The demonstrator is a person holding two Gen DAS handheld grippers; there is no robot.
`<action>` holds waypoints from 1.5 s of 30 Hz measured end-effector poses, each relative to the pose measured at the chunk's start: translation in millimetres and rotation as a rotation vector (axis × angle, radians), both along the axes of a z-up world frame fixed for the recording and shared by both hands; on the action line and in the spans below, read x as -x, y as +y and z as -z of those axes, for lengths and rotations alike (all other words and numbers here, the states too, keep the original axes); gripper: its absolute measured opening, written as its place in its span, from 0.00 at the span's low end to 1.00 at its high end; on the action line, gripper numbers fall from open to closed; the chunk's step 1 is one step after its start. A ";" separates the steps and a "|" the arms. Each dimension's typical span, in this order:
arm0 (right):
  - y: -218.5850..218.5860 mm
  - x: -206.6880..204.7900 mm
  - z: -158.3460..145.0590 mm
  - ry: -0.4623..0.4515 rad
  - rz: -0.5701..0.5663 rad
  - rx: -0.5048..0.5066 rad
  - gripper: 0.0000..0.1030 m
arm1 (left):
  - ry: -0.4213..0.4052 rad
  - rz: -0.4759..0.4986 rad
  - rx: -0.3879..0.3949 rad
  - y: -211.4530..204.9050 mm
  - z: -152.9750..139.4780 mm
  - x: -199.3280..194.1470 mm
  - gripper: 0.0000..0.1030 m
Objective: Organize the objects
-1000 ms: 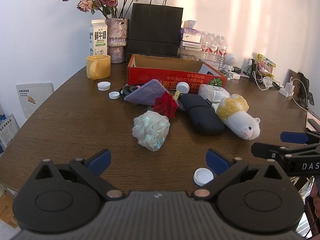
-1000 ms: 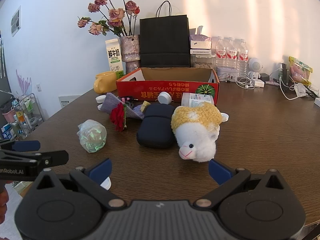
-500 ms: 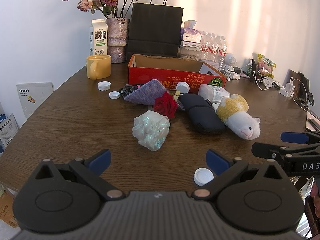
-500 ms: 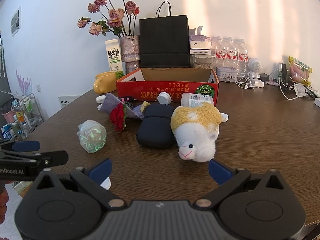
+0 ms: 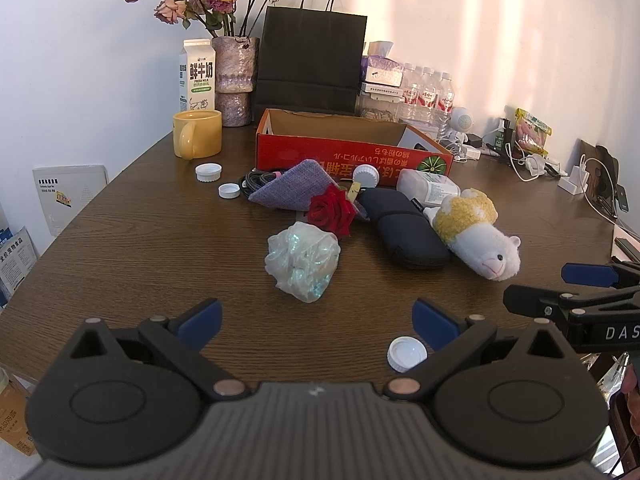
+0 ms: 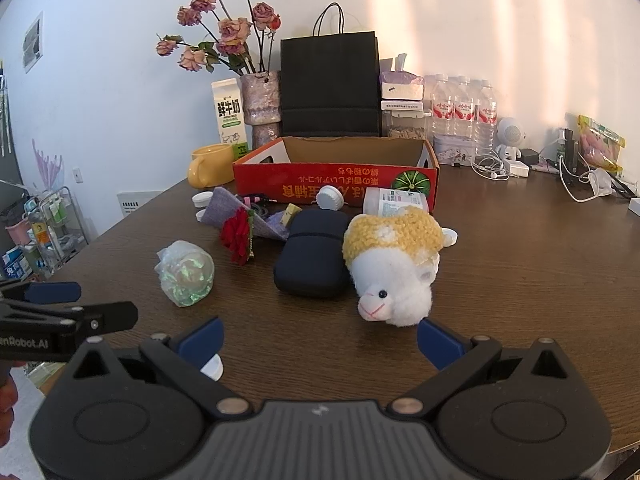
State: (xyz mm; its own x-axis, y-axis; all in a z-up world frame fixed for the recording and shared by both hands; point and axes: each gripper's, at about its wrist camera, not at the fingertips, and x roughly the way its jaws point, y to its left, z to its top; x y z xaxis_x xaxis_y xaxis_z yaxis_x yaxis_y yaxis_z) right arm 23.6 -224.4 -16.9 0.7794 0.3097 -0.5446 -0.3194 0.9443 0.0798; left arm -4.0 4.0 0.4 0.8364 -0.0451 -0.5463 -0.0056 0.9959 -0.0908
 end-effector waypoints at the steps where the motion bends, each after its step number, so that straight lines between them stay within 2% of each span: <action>1: 0.1 0.1 0.0 0.000 0.000 0.000 1.00 | 0.000 0.000 0.000 0.1 0.0 0.1 1.00; 29: 5.0 0.9 0.4 0.007 -0.019 0.007 1.00 | 0.008 -0.004 0.005 2.4 3.9 5.8 1.00; 40: 36.5 -2.0 15.7 0.006 -0.144 0.032 1.00 | 0.018 -0.064 0.024 24.1 10.6 11.9 1.00; 42: 44.5 -2.2 19.7 -0.001 -0.175 0.037 0.97 | 0.019 -0.078 0.027 29.3 11.9 13.1 1.00; 45: 54.9 -2.0 27.0 0.000 -0.213 0.050 0.87 | 0.021 -0.095 0.033 36.8 14.0 15.8 1.00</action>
